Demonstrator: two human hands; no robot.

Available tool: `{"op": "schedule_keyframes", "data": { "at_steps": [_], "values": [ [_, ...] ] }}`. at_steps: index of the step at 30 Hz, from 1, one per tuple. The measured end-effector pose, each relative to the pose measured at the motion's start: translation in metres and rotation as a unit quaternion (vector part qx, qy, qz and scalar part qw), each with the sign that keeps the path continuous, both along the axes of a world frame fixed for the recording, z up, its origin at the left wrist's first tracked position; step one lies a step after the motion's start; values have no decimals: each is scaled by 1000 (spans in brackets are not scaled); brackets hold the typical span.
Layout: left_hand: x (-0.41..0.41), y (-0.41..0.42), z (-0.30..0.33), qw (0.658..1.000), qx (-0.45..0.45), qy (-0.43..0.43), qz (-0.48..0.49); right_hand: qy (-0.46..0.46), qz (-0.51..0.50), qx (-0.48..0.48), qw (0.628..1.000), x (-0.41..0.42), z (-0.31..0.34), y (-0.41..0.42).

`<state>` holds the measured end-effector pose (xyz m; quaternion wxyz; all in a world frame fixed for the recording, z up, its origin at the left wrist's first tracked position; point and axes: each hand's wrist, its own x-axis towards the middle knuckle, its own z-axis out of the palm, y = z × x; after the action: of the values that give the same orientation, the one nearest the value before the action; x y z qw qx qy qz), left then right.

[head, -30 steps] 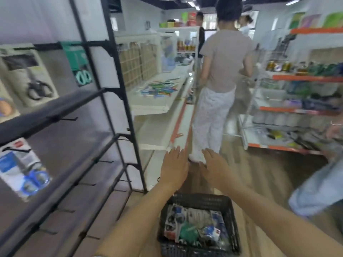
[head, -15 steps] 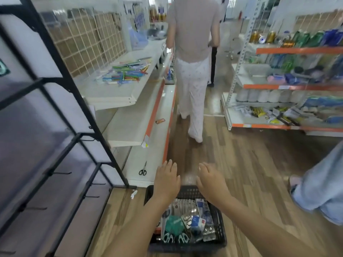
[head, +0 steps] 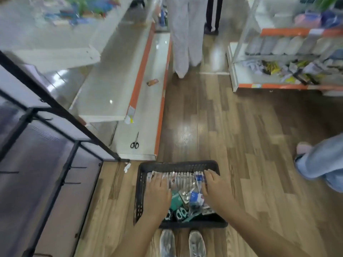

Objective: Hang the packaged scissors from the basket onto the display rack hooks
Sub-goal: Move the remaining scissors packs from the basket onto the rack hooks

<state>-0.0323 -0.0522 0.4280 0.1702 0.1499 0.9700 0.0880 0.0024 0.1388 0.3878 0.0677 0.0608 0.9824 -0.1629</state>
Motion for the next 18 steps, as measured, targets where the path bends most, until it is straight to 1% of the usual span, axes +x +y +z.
{"op": "schedule_keyframes", "data": {
  "at_steps": [2, 5, 7, 9, 11, 14, 16, 18],
  "values": [
    [-5, -7, -34, 999, -3, -49, -11, -27, 9, 18, 999, -1, -30, -3],
    [-10, -17, -97, 998, -29, -56, -31, -47, -37, -22, 998, 0, -90, -5],
    [-9, -25, -139, 996, -42, -80, -25, -69, -48, -17, 996, 7, -133, -10],
    [-5, -35, -183, 992, -53, -108, -25, -103, -60, -38, 992, 18, -178, -15],
    [4, -45, -228, 989, -55, -134, -18, -138, -75, -34, 987, 33, -225, -18],
    [17, -55, -288, 981, -51, -187, 0, -175, -85, -35, 980, 54, -279, -22],
    [24, -57, -323, 977, -44, -207, 14, -210, -91, -35, 973, 61, -308, -23],
    [26, -55, -354, 976, -37, -212, 29, -215, -103, -36, 970, 59, -335, -22]
  ]
}}
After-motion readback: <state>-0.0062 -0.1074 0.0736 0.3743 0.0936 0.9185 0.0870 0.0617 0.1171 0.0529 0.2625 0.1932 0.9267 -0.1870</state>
